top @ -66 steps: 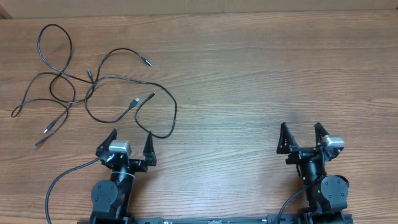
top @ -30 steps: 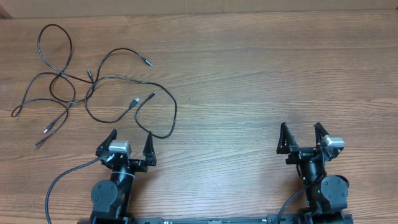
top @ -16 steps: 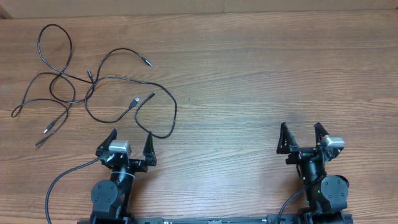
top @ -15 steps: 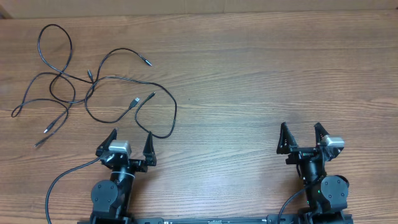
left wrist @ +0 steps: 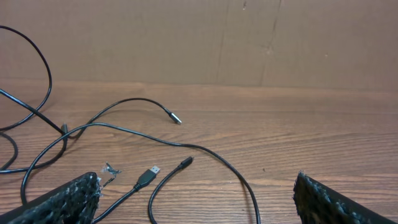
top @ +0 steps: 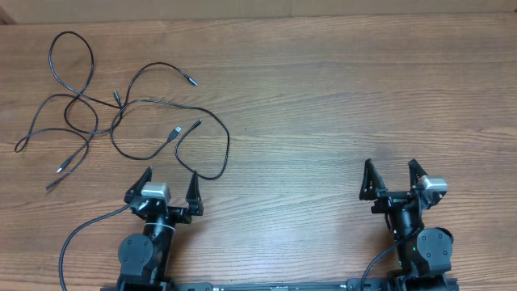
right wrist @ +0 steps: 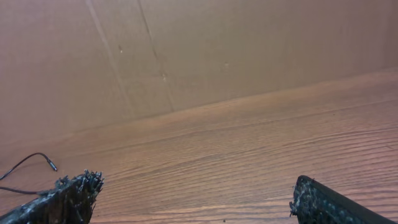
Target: Untangle cables
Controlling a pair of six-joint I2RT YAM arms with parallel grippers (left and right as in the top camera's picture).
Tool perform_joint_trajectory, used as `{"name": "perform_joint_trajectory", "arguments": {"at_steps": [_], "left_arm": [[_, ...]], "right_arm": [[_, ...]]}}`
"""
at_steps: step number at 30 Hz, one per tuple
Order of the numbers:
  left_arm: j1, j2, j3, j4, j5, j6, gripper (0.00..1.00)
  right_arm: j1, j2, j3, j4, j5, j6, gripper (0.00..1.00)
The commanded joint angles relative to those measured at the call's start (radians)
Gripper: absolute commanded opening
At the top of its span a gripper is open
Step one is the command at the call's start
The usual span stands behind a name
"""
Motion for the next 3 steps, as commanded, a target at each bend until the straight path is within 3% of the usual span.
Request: {"name": "perform_joint_trajectory", "arguments": {"at_steps": [1, 3], "left_arm": [[0.008, -0.01, -0.004, -0.002, 0.004, 0.011, 1.0], [0.007, -0.01, -0.004, -0.002, 0.004, 0.011, 0.99]], "right_arm": [[-0.002, -0.012, -0.01, 0.005, 0.01, -0.005, 1.0], [-0.002, -0.012, -0.01, 0.005, 0.01, -0.005, 1.0]]}}
